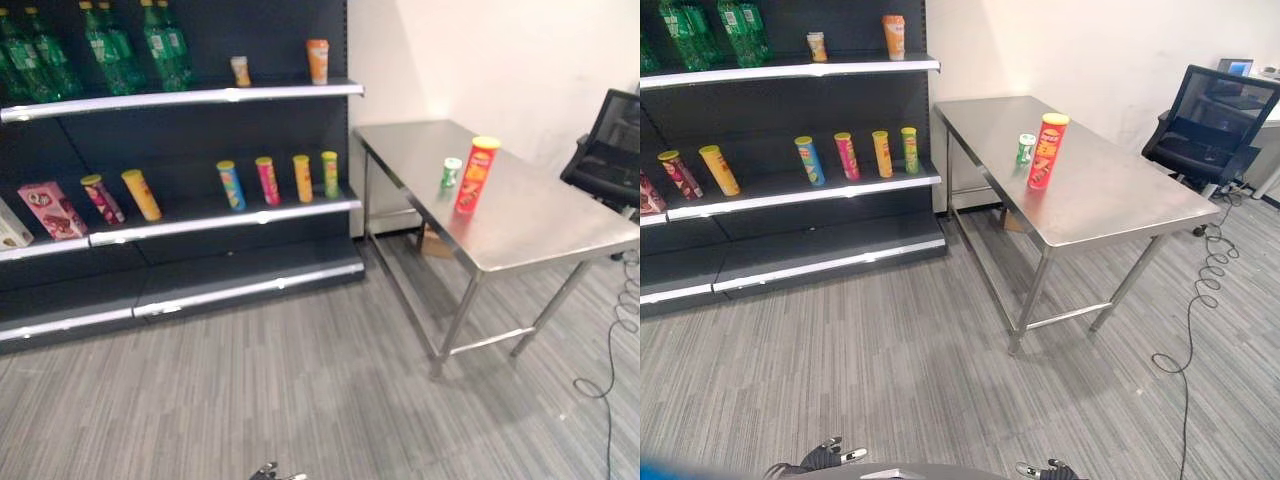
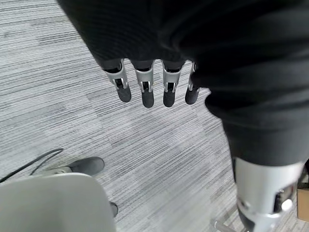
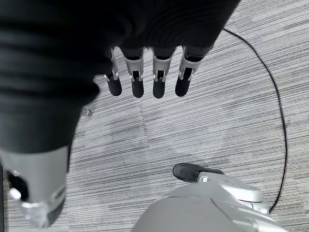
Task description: Put the goods on the table back onto the shelves and tidy them up.
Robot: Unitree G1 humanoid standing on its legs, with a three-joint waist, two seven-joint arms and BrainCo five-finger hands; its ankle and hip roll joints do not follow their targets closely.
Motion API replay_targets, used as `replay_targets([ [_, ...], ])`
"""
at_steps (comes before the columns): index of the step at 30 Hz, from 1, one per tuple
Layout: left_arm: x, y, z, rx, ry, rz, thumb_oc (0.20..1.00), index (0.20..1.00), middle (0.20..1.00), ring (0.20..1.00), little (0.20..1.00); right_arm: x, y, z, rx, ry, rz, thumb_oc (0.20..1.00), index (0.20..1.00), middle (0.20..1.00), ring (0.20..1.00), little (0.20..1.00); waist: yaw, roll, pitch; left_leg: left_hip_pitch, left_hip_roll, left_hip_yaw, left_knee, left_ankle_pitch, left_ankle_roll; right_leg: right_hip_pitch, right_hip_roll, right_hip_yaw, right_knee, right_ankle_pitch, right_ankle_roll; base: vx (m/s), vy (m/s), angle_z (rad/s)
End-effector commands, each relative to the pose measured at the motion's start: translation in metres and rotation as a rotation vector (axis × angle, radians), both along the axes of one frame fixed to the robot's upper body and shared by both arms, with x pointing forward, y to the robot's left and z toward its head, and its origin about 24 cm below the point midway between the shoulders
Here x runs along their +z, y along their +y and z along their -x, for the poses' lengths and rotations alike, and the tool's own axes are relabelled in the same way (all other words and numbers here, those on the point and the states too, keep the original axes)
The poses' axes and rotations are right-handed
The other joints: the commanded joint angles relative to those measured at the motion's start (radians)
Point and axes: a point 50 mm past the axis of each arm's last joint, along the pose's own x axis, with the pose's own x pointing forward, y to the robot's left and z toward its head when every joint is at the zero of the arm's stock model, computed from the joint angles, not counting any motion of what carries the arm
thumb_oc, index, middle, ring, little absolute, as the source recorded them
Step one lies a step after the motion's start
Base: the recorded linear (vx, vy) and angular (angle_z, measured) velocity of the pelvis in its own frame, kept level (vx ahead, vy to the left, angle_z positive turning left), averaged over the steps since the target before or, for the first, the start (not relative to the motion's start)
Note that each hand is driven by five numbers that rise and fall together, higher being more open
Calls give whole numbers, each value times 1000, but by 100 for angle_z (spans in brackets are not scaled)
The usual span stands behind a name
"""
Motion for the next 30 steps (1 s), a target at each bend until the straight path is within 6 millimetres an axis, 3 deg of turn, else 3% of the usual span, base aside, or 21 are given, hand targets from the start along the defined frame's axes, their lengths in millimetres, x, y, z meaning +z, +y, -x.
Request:
replay_targets([
  [1, 3, 3, -16, -6, -36, -12, 1000, 1000, 1000, 1000, 1000, 2, 1, -13, 53, -18, 7, 1000, 1000, 1000, 1000, 1000, -4, -33, 5, -10, 30, -20, 2, -22, -60, -5, -112, -22, 15, -20, 134, 0, 0, 0],
  [30, 2, -2, -15, -72, -14, -15, 1000, 1000, 1000, 1000, 1000, 2, 0, -15, 108, -15, 14, 1000, 1000, 1000, 1000, 1000, -2, -34, 3, 1, 39, -34, 2, -23, -63, 4, -98, -9, 15, -35, 124, 1, -2, 0],
])
